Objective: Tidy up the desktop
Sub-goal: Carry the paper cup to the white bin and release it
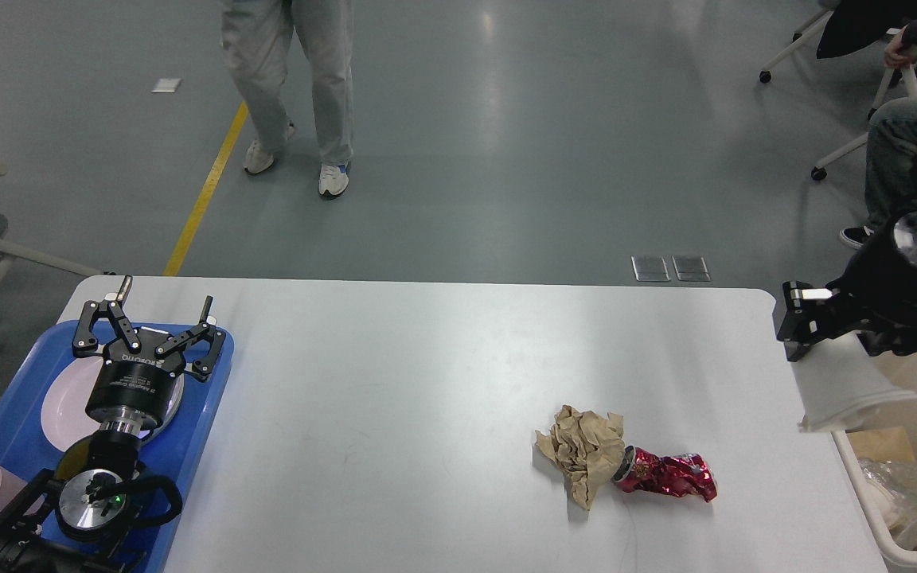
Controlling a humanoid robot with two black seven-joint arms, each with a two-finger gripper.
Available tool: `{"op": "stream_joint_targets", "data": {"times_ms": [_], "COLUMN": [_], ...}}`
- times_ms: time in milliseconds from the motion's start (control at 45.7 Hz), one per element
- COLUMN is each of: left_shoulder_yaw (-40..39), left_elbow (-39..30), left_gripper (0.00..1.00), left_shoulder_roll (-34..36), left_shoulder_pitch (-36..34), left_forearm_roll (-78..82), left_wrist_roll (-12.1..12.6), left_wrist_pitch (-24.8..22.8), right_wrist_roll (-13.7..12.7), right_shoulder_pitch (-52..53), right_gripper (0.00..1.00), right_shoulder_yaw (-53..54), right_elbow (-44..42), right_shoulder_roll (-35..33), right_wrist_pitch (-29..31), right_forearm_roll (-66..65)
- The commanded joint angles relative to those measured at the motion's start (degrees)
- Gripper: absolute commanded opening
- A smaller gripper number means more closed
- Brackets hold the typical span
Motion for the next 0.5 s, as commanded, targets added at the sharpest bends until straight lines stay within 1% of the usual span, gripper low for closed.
{"op": "stream_joint_targets", "data": {"times_ms": [0,66,131,175,285,394,482], "left_shoulder_yaw": [0.0,0.0,0.0,0.0,0.0,0.0,0.0], "left_elbow": [-0.05,0.04,0.04,0.04,0.04,0.04,-0.05], "left_gripper": [0.96,0.96,0.96,0.96,0.96,0.96,0.96], "left_shoulder_roll": [0.0,0.0,0.0,0.0,0.0,0.0,0.0], "left_shoulder_pitch": [0.02,0.02,0.02,-0.06,0.02,0.02,0.02], "left_forearm_roll": [0.0,0.0,0.0,0.0,0.0,0.0,0.0], "left_wrist_roll": [0.0,0.0,0.0,0.0,0.0,0.0,0.0], "left_wrist_pitch": [0.0,0.0,0.0,0.0,0.0,0.0,0.0], "right_wrist_roll": [-2.3,-4.58,-6.08,-6.43,-6.96,-7.93,-8.11], "right_shoulder_pitch": [-6.55,-11.47,-16.39,-20.78,-35.71,-49.6,-59.54], "right_gripper": [0.0,0.0,0.0,0.0,0.0,0.0,0.0], "right_shoulder_yaw": [-1.31,-0.7,0.18,1.75,11.5,19.85,25.48], "right_elbow": [-5.69,-10.69,-15.62,-19.39,-30.99,-41.89,-50.59], "right_shoulder_roll": [-7.58,-11.18,-14.7,-16.63,-20.59,-21.3,-20.78], "right_wrist_pitch": [-3.9,-5.57,-7.06,-8.38,-11.46,-12.34,-15.41], "right_forearm_roll": [0.08,0.17,0.17,0.17,0.17,0.25,0.34]}}
